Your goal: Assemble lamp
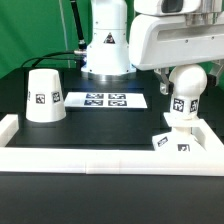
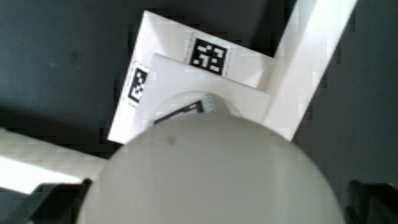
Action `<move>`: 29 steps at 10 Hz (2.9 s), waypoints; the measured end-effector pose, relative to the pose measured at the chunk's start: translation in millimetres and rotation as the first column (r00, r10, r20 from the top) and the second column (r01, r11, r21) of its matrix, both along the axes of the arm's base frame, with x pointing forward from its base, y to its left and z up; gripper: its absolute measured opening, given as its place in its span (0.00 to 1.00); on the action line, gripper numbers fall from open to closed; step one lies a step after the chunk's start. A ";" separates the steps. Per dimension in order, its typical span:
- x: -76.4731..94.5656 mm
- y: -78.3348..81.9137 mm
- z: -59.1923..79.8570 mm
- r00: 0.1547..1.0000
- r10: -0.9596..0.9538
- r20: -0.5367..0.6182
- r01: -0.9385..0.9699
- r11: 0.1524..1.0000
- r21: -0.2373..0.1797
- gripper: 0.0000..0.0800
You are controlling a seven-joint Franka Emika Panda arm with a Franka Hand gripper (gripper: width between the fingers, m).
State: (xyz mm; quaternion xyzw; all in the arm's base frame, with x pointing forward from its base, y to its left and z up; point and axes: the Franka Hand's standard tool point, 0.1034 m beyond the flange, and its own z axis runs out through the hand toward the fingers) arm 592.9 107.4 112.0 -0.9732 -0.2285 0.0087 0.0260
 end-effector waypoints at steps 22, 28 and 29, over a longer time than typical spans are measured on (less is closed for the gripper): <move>0.8 -8.0 -0.9 0.956 -0.294 0.001 0.293 0.955 -0.042 0.72; -0.7 -6.3 -0.8 0.660 -0.751 0.000 0.750 0.659 -0.057 0.72; -3.7 -5.0 -1.5 0.564 -0.826 -0.001 0.824 0.563 -0.058 0.72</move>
Offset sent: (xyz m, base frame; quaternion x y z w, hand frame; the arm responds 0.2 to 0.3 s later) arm 0.0054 0.0070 0.0047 0.0211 0.0366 -0.2070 0.9774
